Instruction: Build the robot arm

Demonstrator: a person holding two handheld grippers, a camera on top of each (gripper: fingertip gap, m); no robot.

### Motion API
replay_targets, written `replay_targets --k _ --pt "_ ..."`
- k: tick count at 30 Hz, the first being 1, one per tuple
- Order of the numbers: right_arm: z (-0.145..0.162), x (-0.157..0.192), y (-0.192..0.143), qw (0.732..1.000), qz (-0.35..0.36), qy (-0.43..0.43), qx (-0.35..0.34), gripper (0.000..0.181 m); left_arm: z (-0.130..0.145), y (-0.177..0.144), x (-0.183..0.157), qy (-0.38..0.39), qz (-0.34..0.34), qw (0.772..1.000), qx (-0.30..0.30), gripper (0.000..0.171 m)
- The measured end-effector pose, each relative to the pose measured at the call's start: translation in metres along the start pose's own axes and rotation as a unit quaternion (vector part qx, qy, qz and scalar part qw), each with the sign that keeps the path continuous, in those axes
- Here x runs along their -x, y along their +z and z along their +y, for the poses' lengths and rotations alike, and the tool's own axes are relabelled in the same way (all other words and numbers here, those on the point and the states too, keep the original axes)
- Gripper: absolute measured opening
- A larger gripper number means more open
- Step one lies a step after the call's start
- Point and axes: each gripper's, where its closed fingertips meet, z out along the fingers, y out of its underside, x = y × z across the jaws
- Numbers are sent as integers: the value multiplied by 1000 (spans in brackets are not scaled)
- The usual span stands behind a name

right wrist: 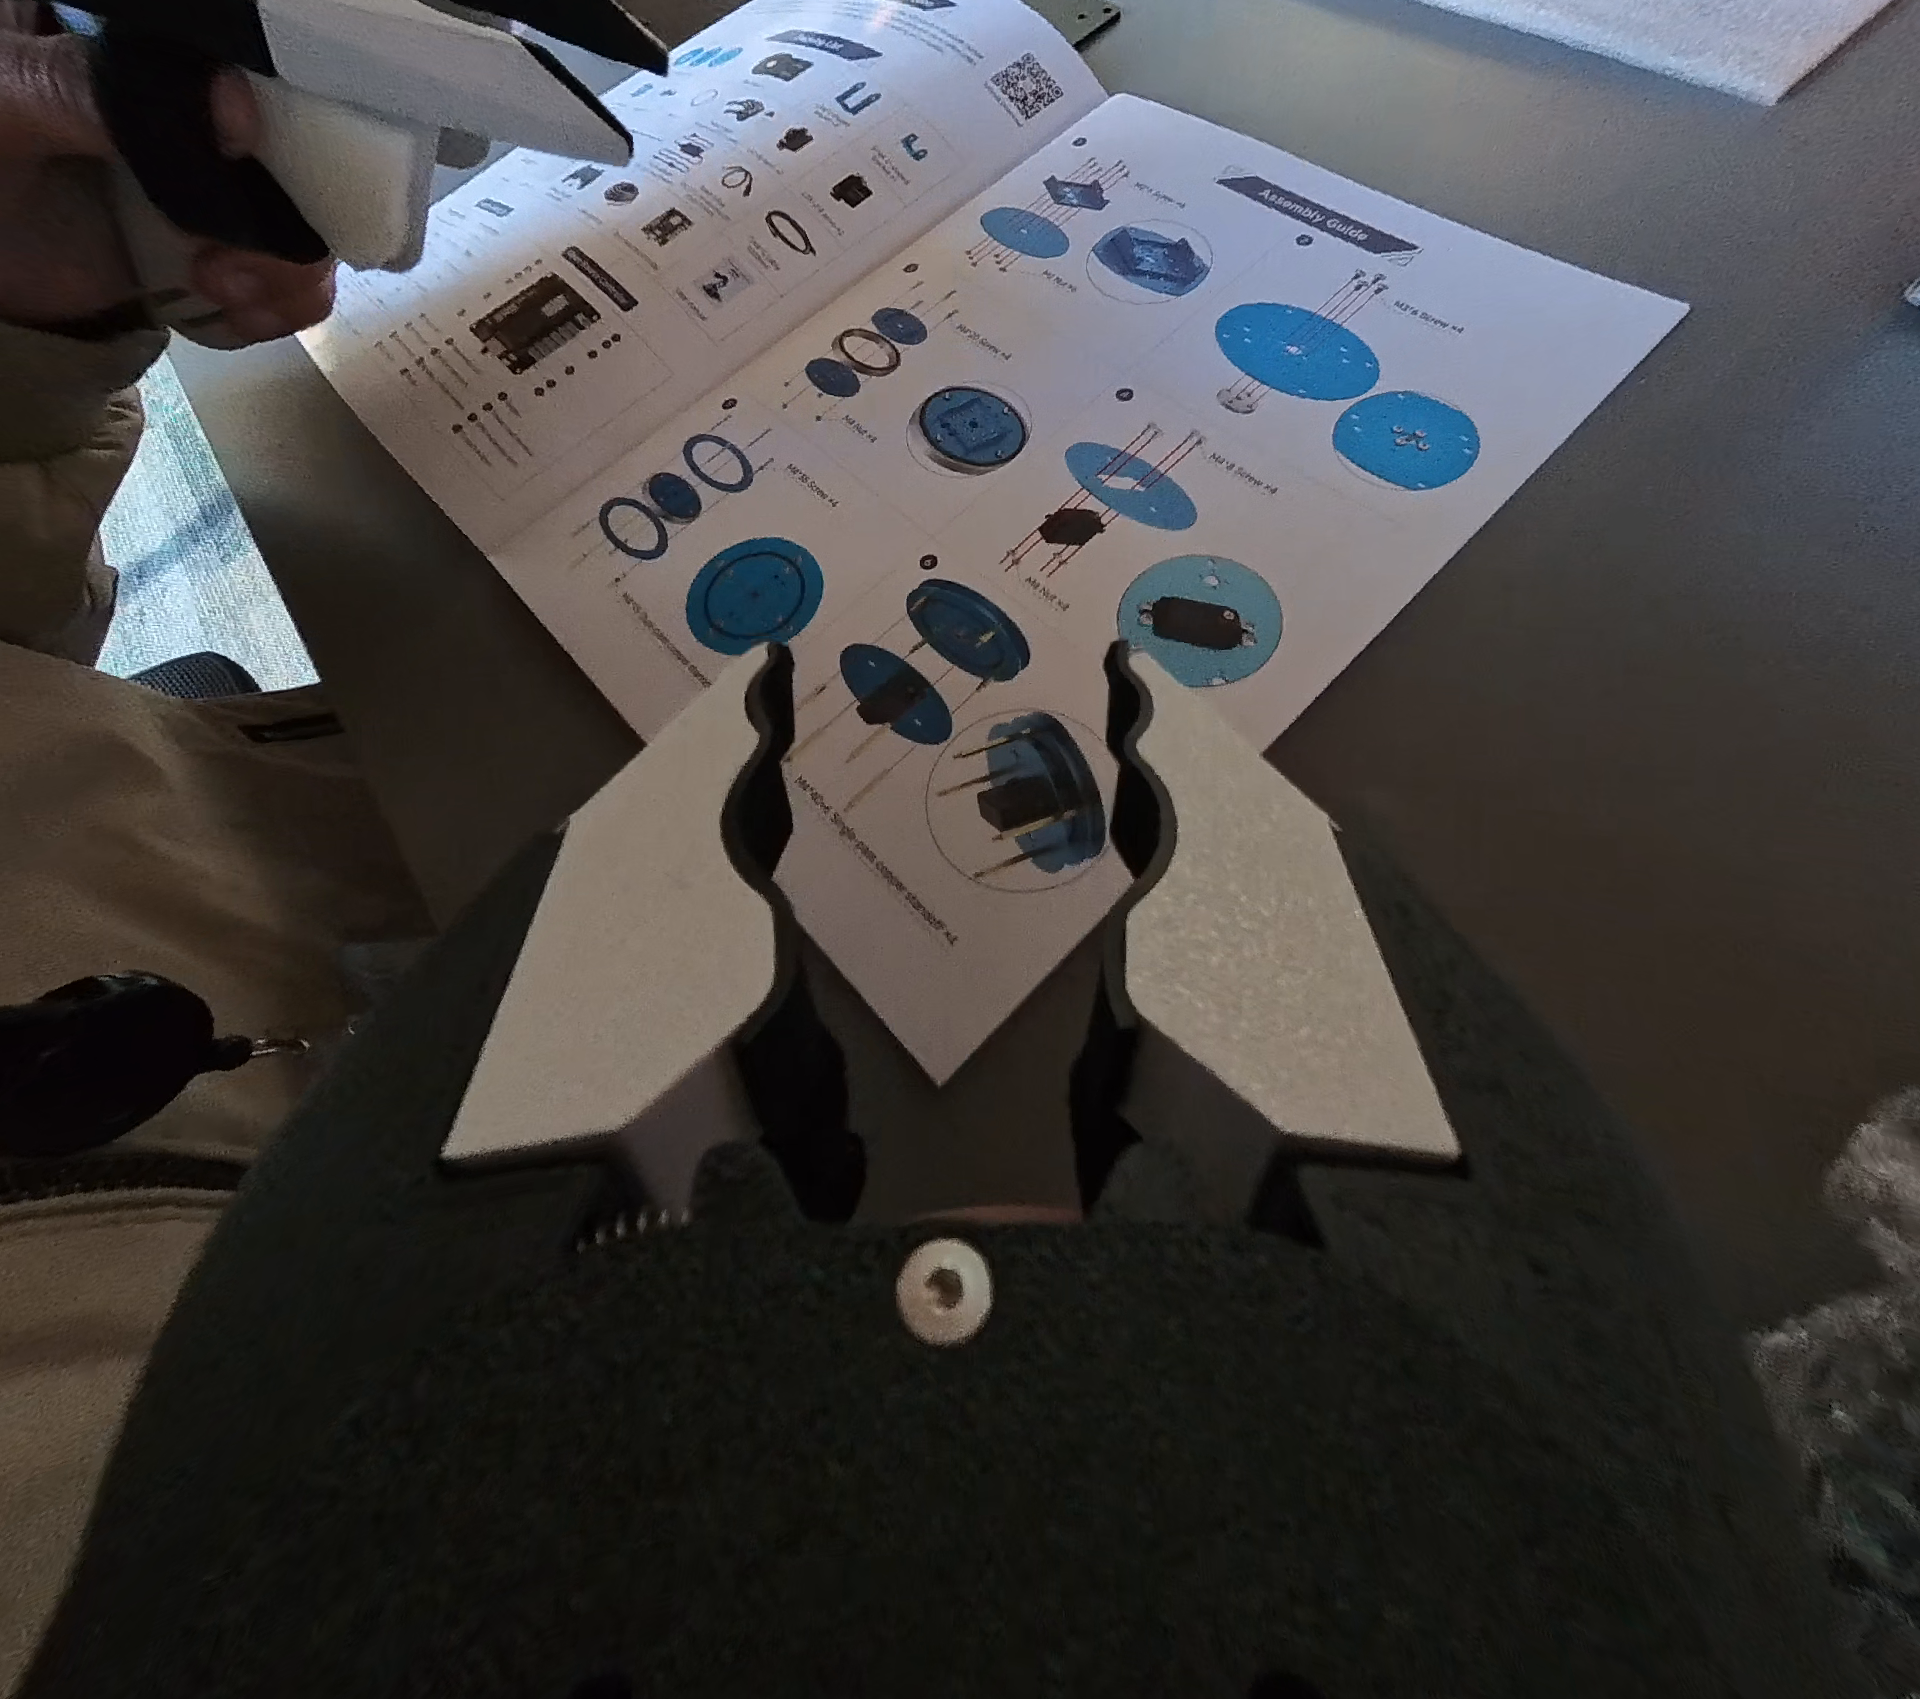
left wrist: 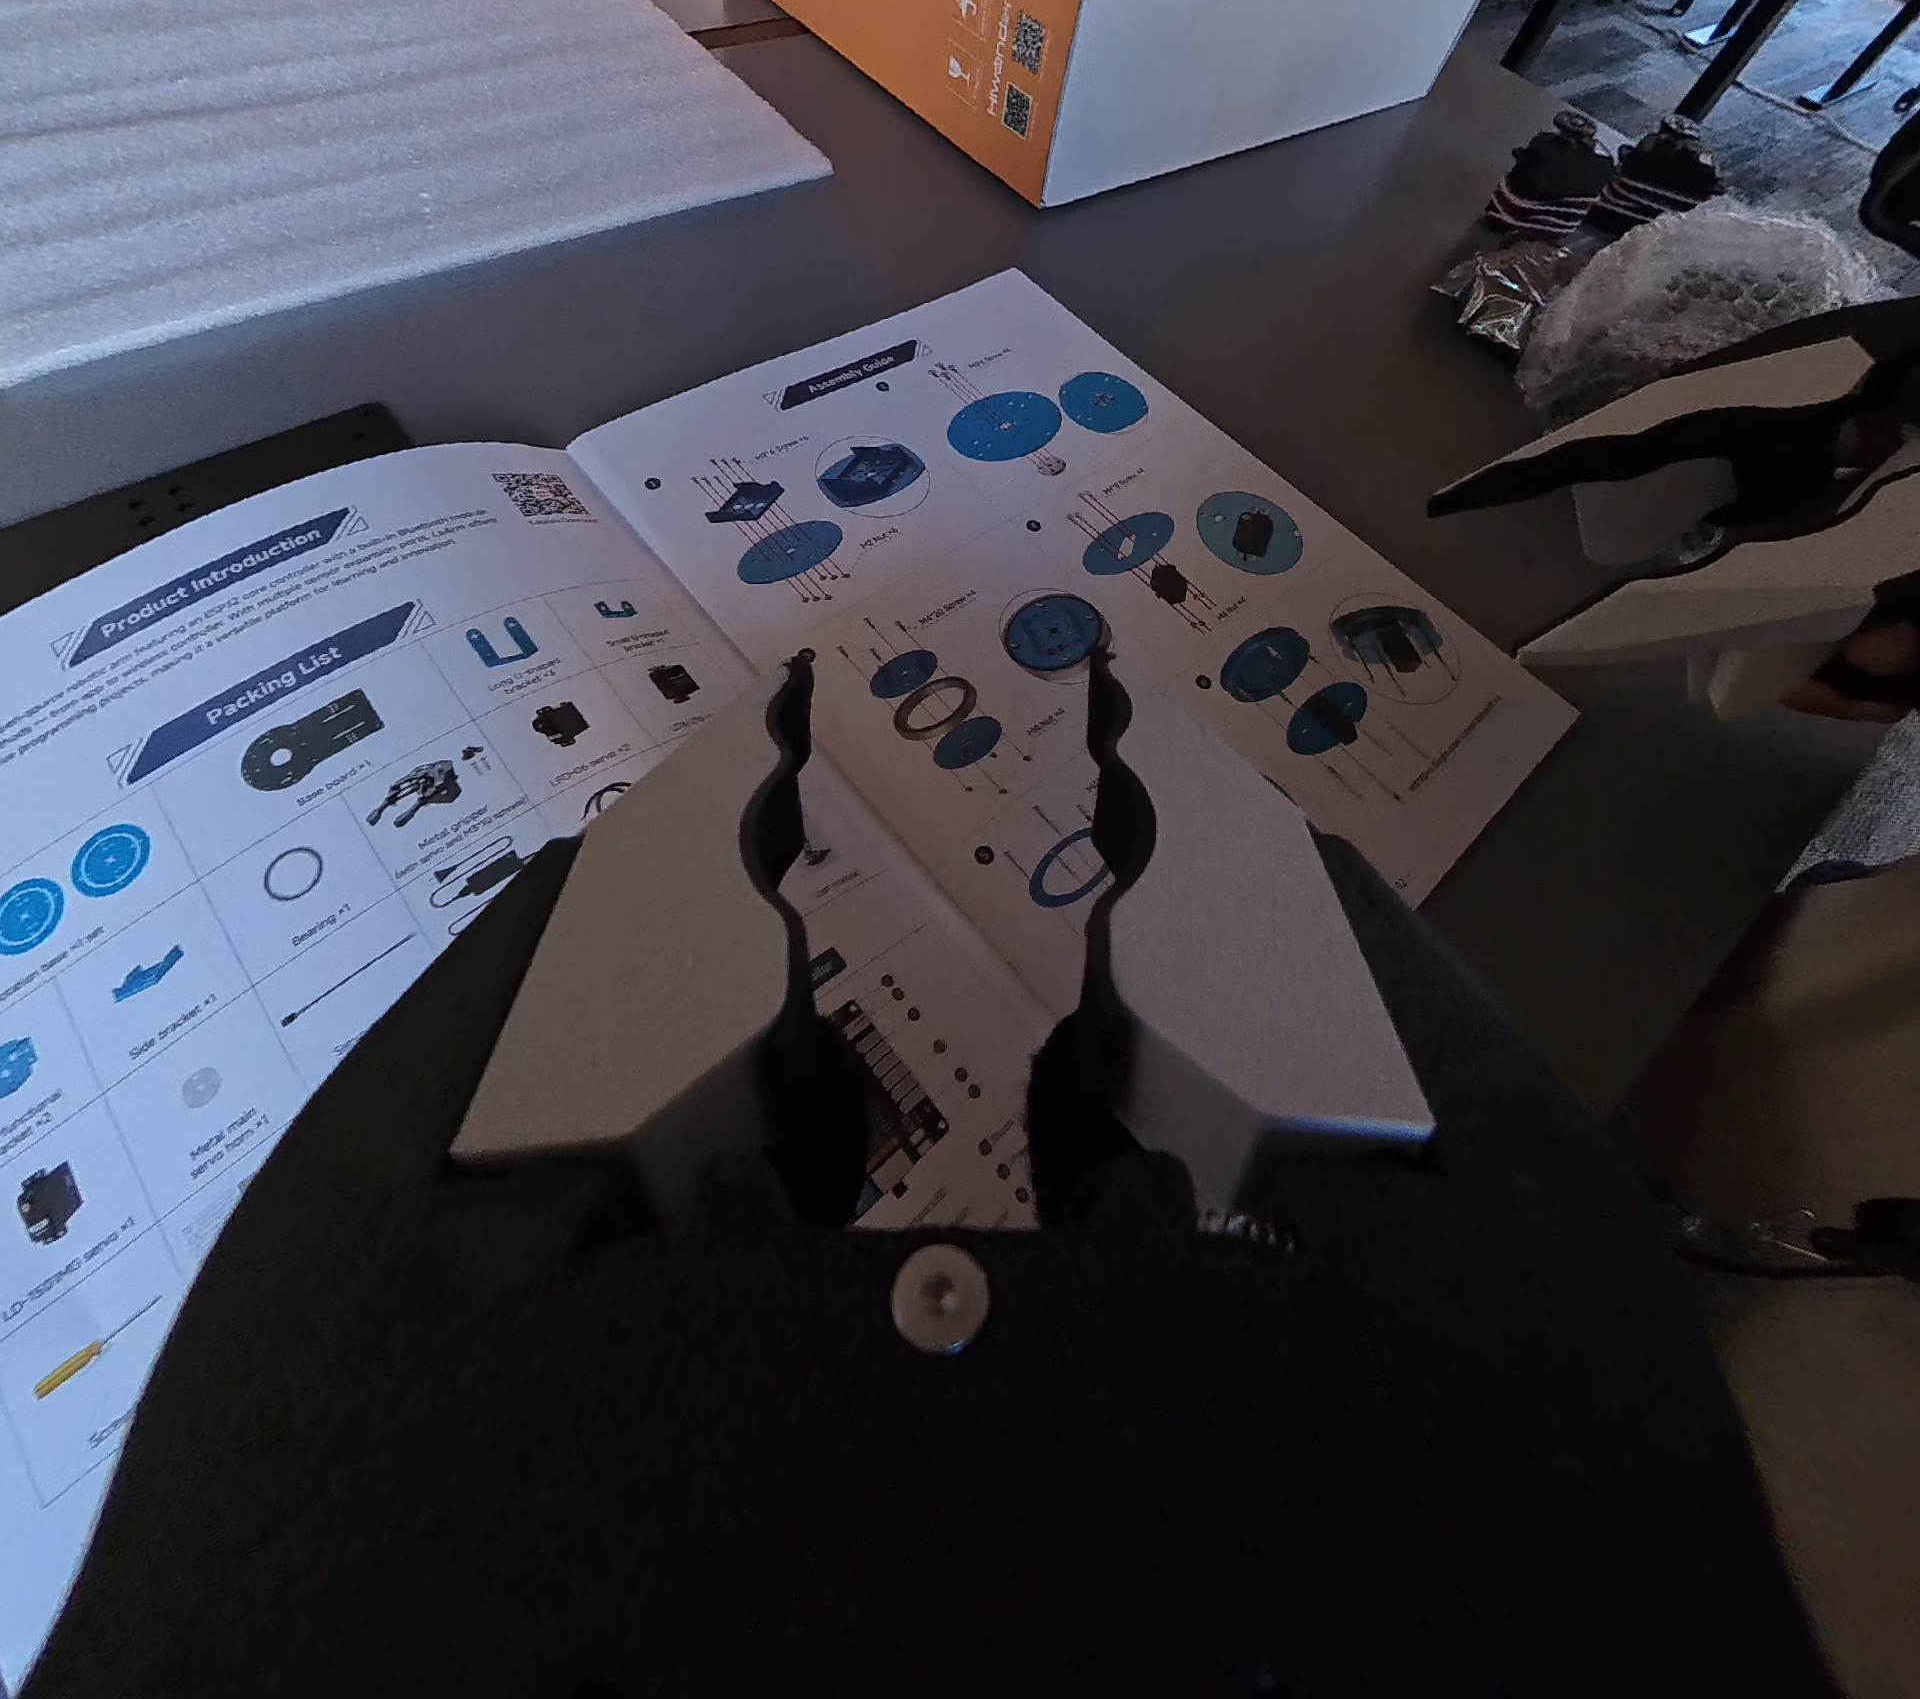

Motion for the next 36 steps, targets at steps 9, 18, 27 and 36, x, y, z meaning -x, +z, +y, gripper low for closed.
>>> replay_targets --k 9,18,27,36 --pt "-2 -14 -14 1000 18 -8 -11 63 0 2 -6 21 7 1000 -6 52" --pt "-110 -140 -96 985 108 -131 2 54 -1 -1 12 -4 7 1000 10 52" --pt "-198 -386 -23 943 94 -266 176 40 -29 -8 25 41 8 999 1 52" --pt "-156 -522 38 924 -14 -210 319 43 -37 5 31 84 9 996 27 52"
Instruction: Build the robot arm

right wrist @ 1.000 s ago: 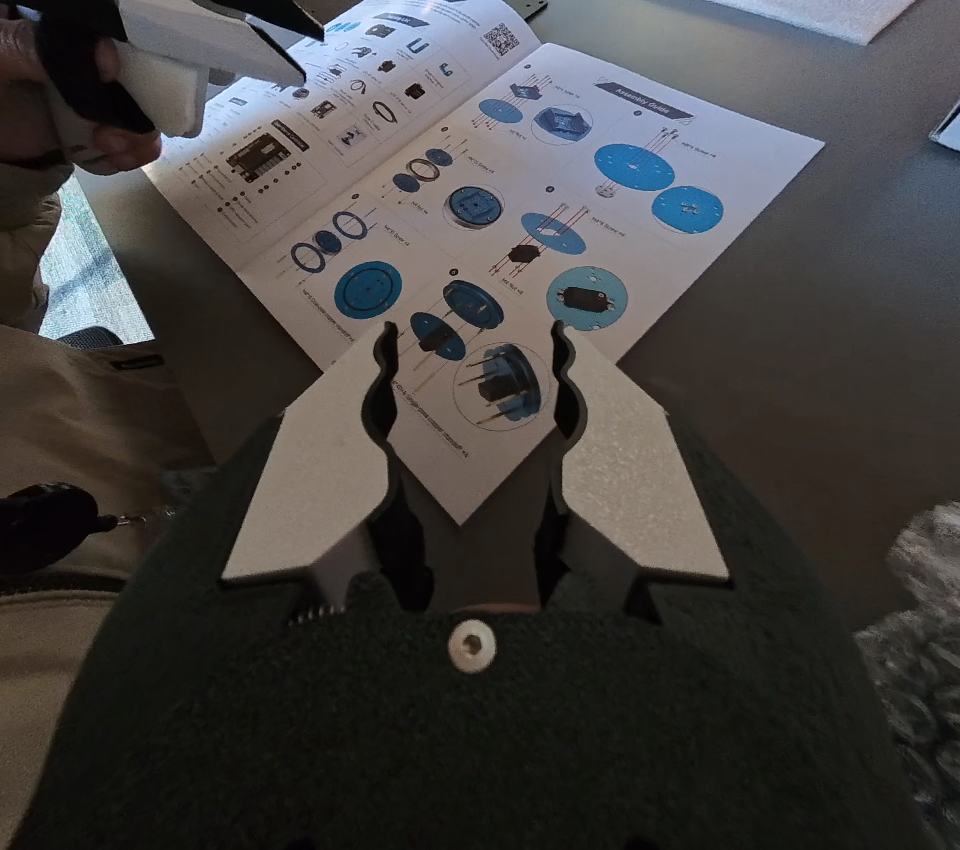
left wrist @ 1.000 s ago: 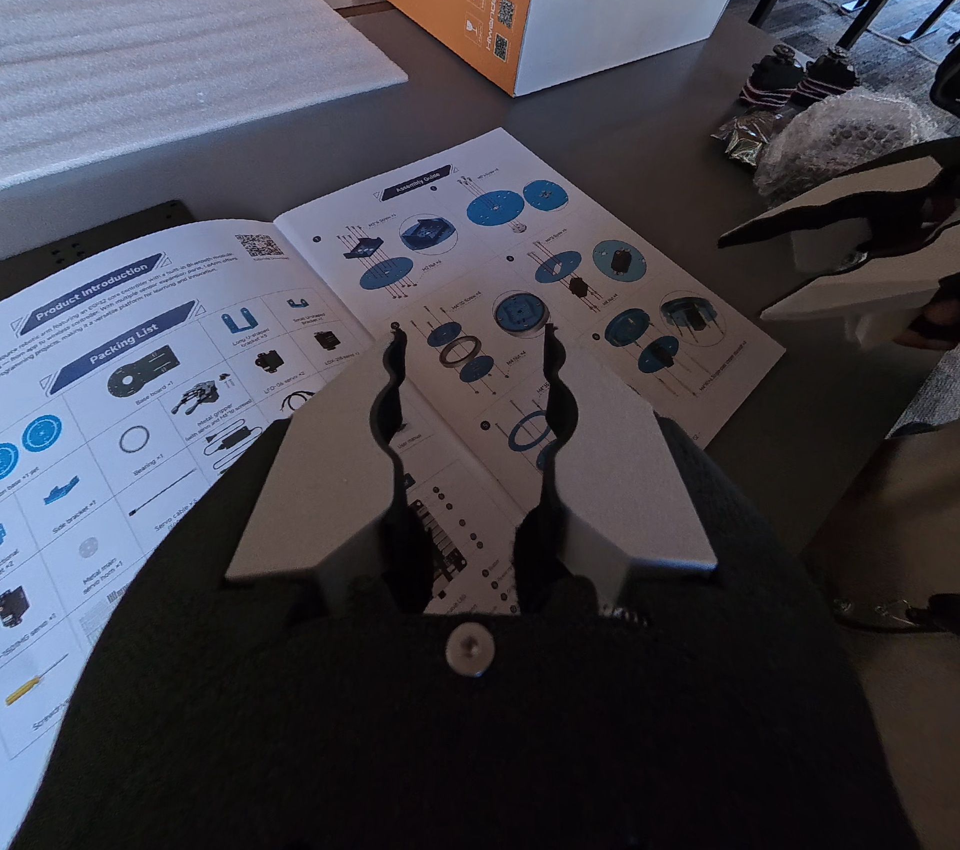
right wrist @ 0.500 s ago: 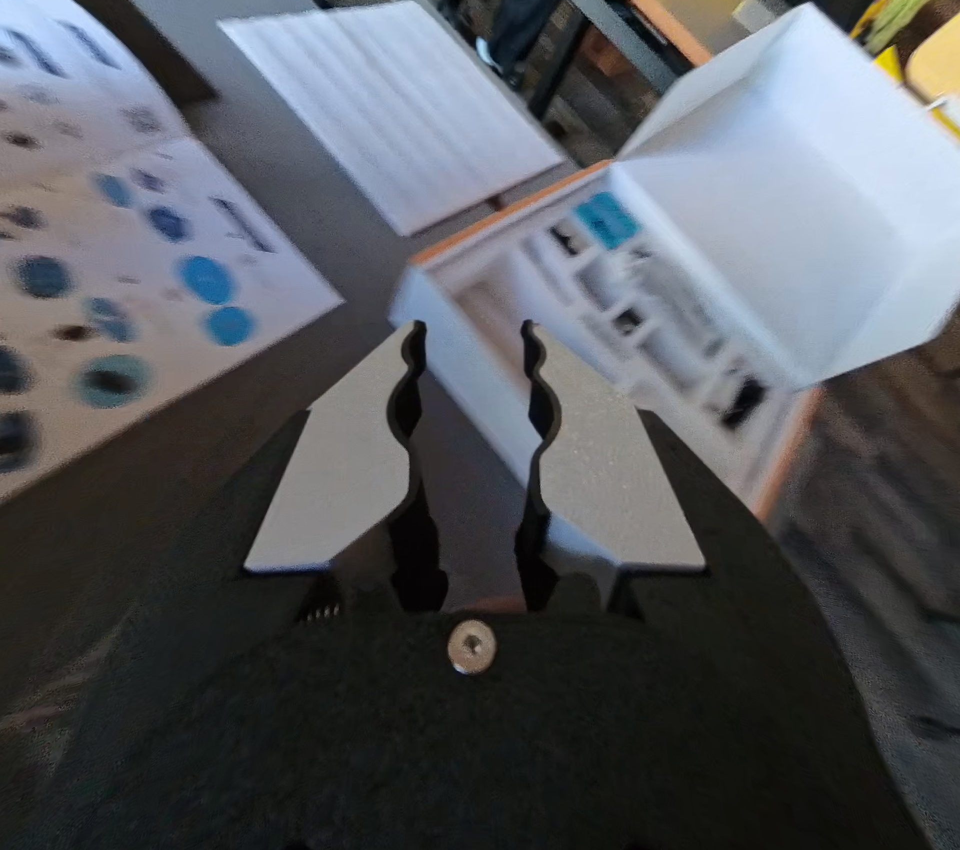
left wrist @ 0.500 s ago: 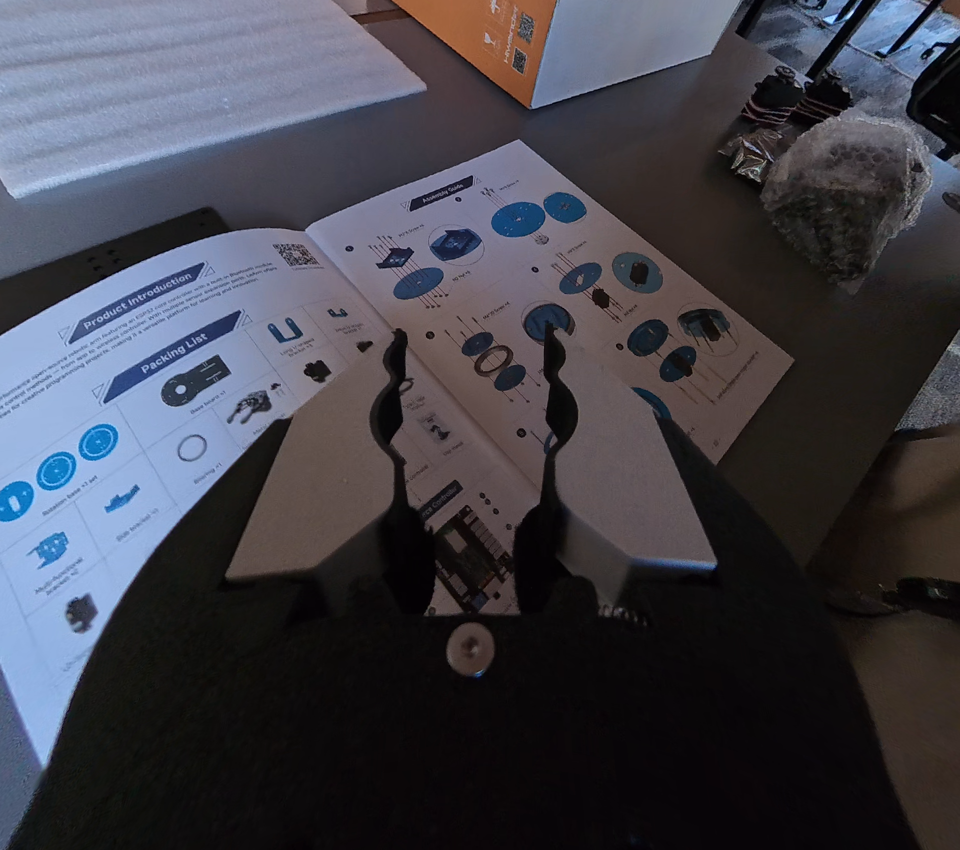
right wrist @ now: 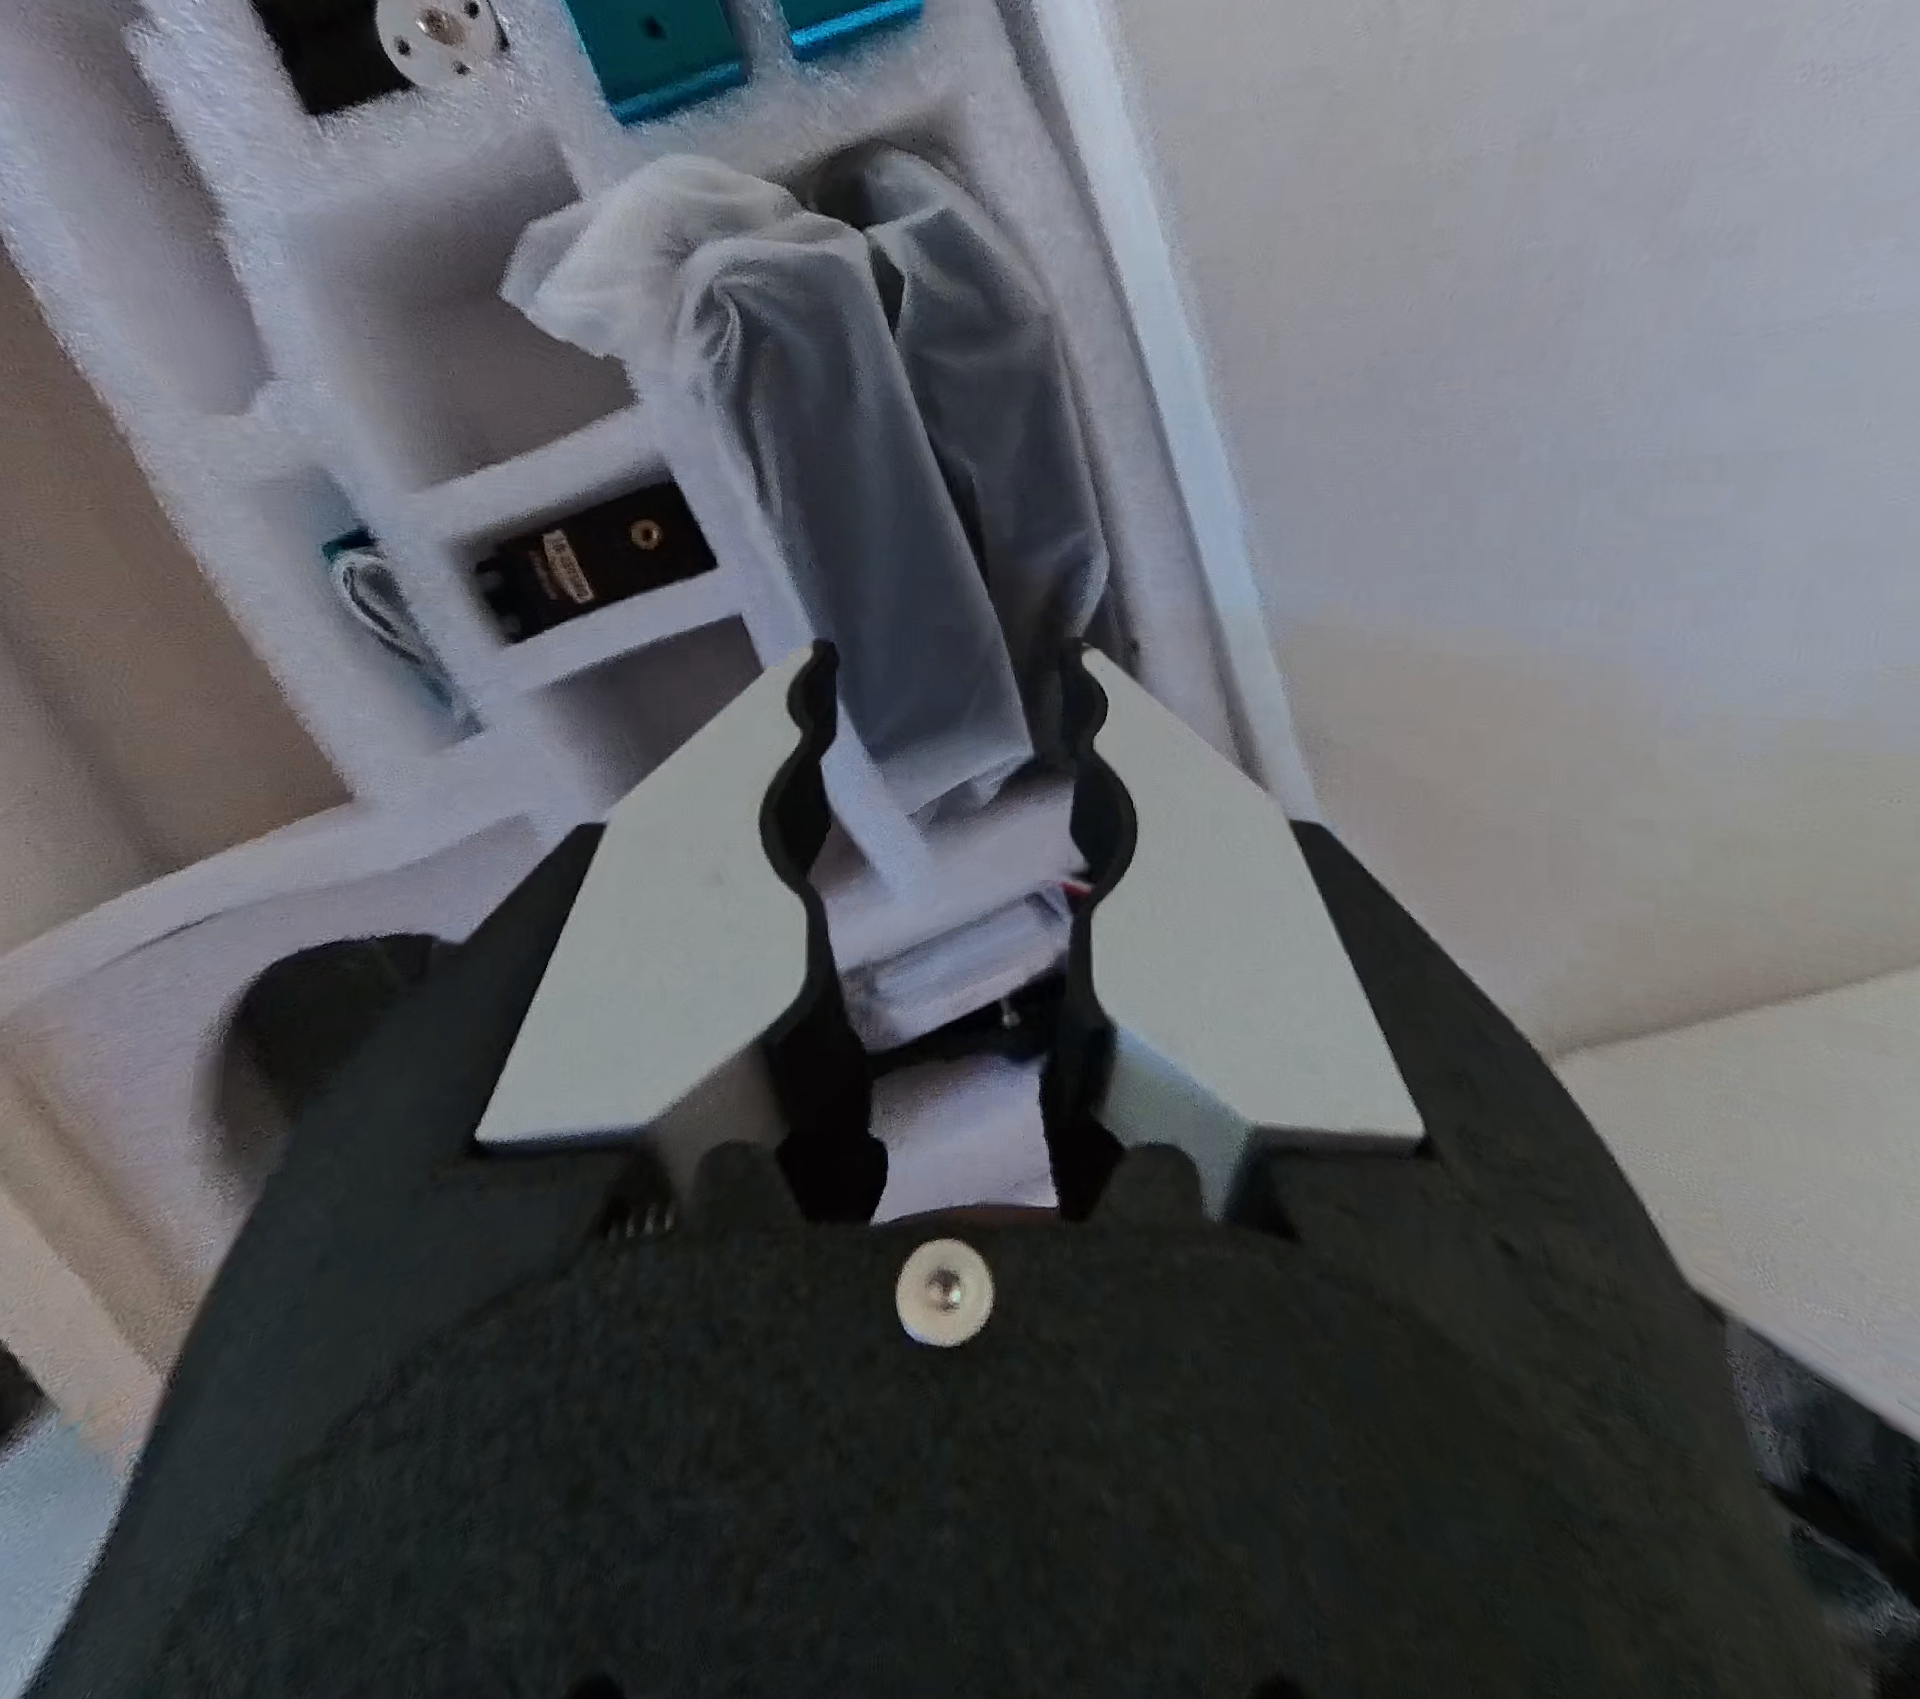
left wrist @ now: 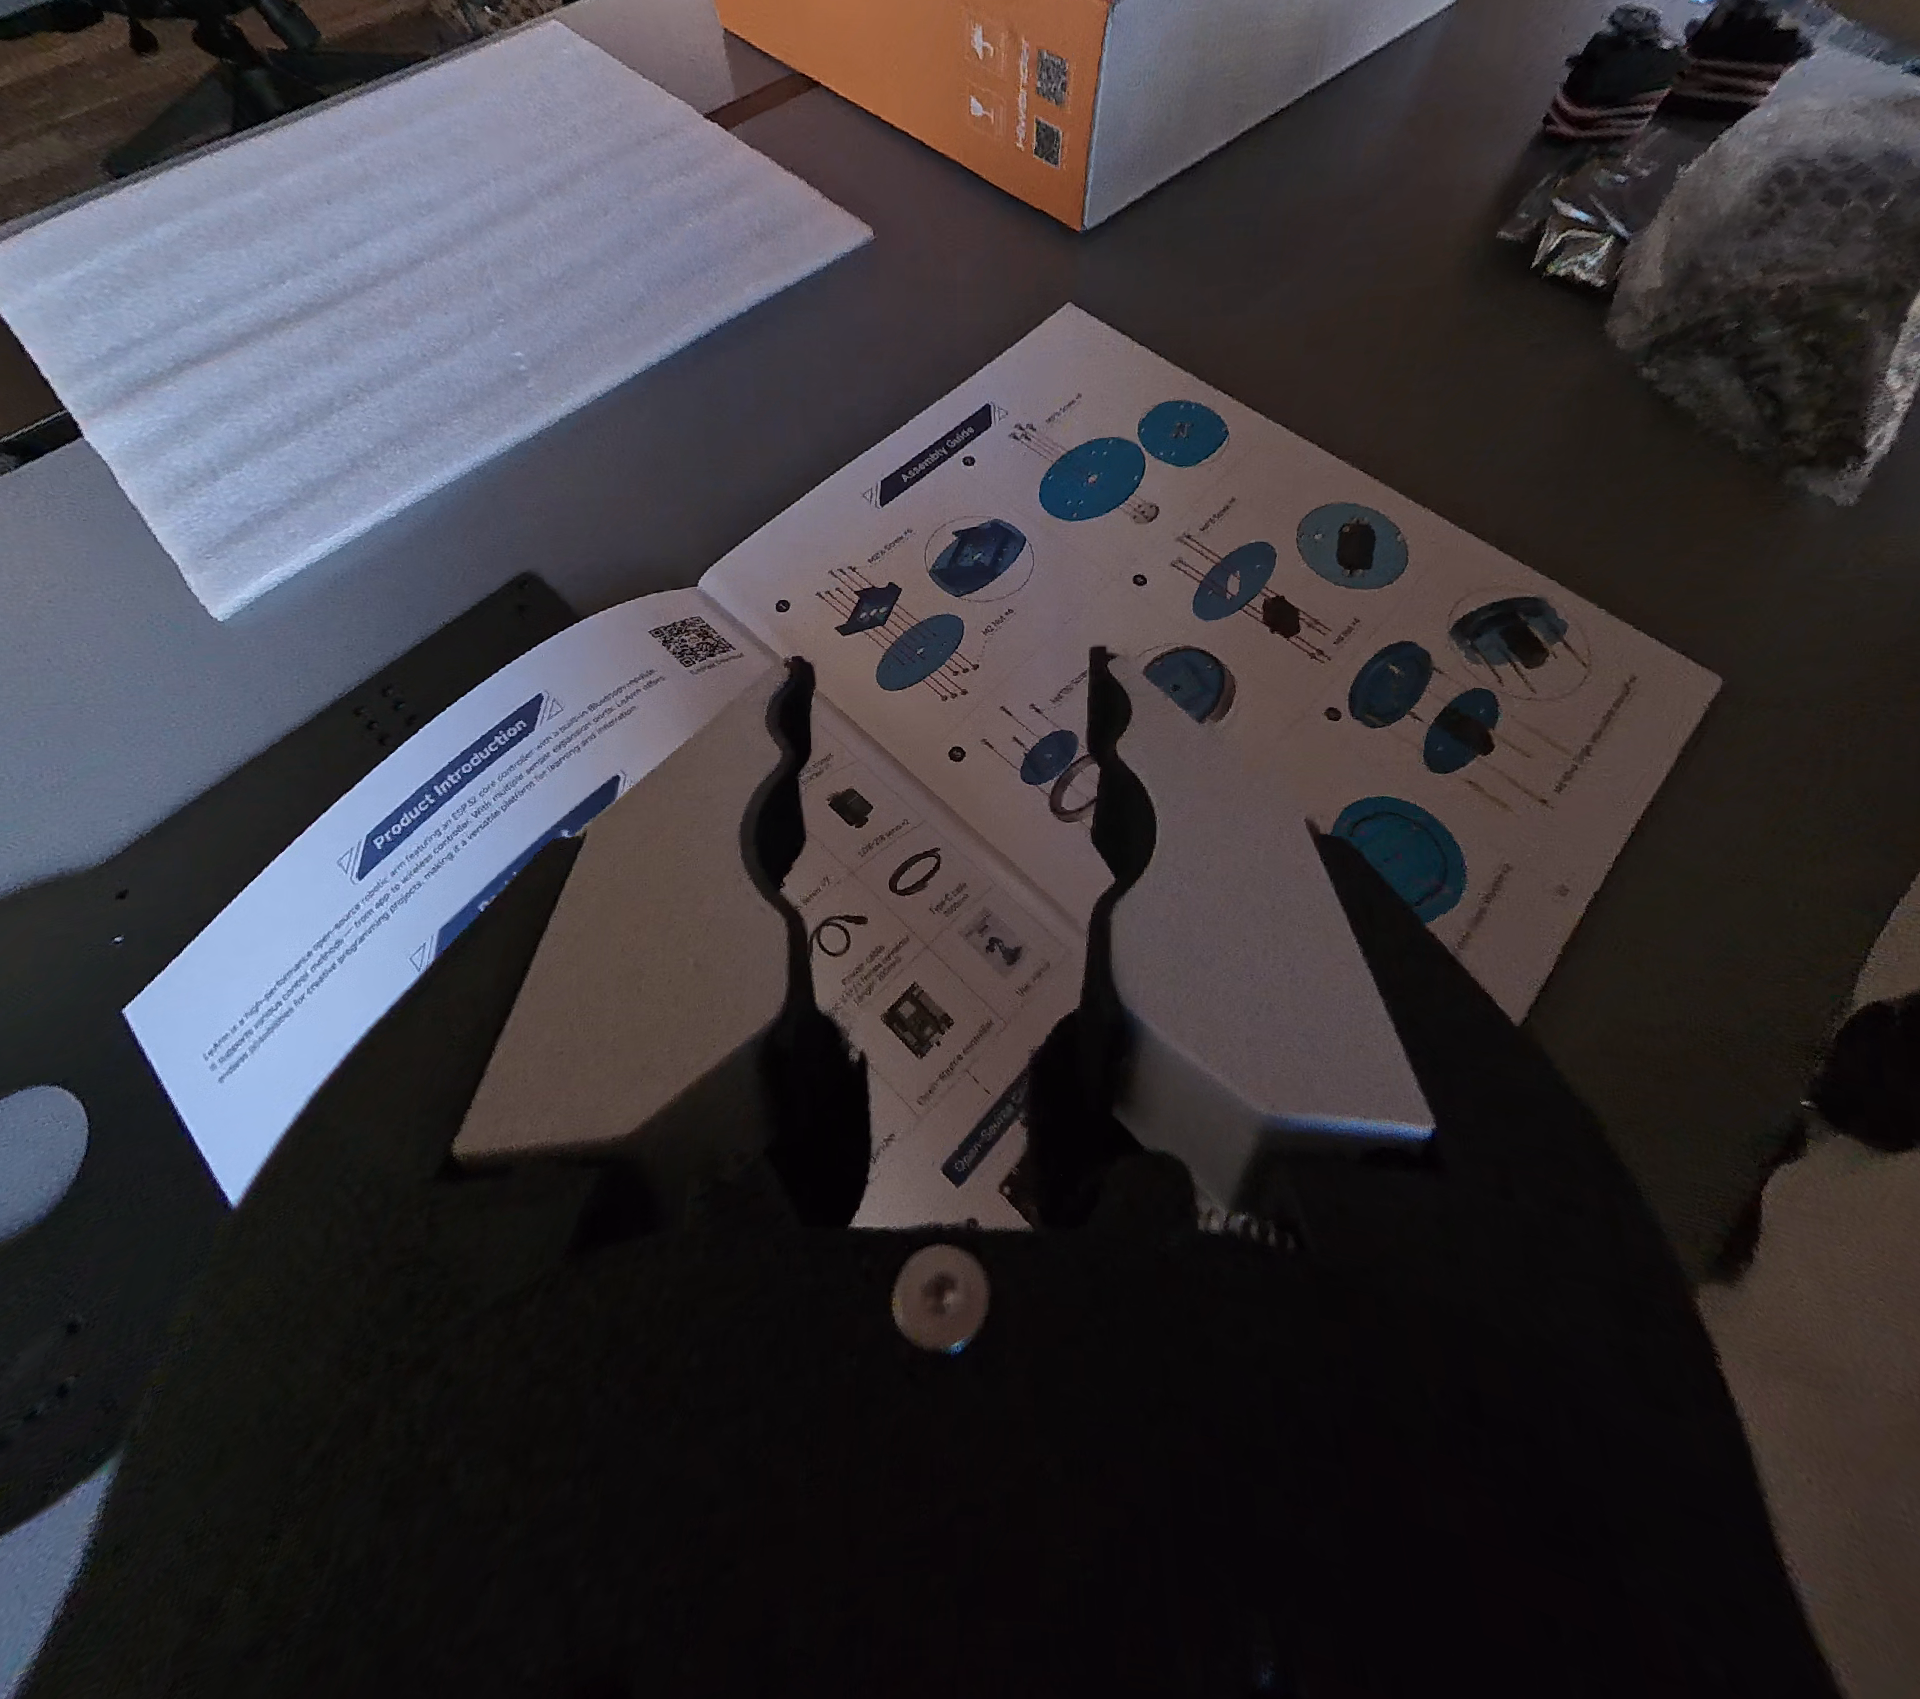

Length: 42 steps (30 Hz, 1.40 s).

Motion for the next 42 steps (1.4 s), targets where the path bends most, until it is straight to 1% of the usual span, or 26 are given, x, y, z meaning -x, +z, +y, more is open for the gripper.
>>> replay_targets --k 2,3,4,8,12,16,18,19,21,23,26,28,32,35,39,42 --pt "-2 4 9 999 -33 -1 -4 41 2 8 2 7 -3 1000 13 52" --pt "2 7 15 999 -47 -3 10 41 3 11 3 9 -4 1000 19 53" --pt "5 12 19 998 -62 -5 20 38 3 14 3 8 -3 1000 22 53" --pt "4 12 20 997 -69 -36 22 37 5 22 2 -3 4 1000 29 52" --pt "4 15 26 994 -73 -66 48 37 8 28 0 -5 8 999 35 52" --pt "4 15 27 992 -100 -43 67 35 5 30 -7 1 15 999 33 52" --pt "3 15 24 991 -119 -34 54 34 4 28 -10 6 16 999 33 52" --pt "1 14 21 991 -126 -21 48 30 4 27 -10 9 14 999 33 53" --pt "0 12 21 990 -135 9 42 28 5 23 -9 11 6 999 34 52" --pt "-1 14 24 990 -139 4 38 27 6 20 -6 7 0 999 33 52" --pt "-3 11 23 993 -110 -28 39 23 7 19 -3 -3 -4 999 32 52" --pt "-5 7 19 994 -81 -61 27 0 8 21 -3 -4 -3 999 33 52" --pt "-6 7 18 995 -63 -69 18 0 8 23 -6 5 2 999 36 52" --pt "-9 6 8 996 -48 -77 15 0 7 23 -6 9 2 999 35 52" --pt "-8 8 -1 995 -32 -92 32 0 5 22 -6 4 5 999 31 52" --pt "-9 9 -8 995 -21 -95 25 0 5 21 -6 6 6 1000 30 52"
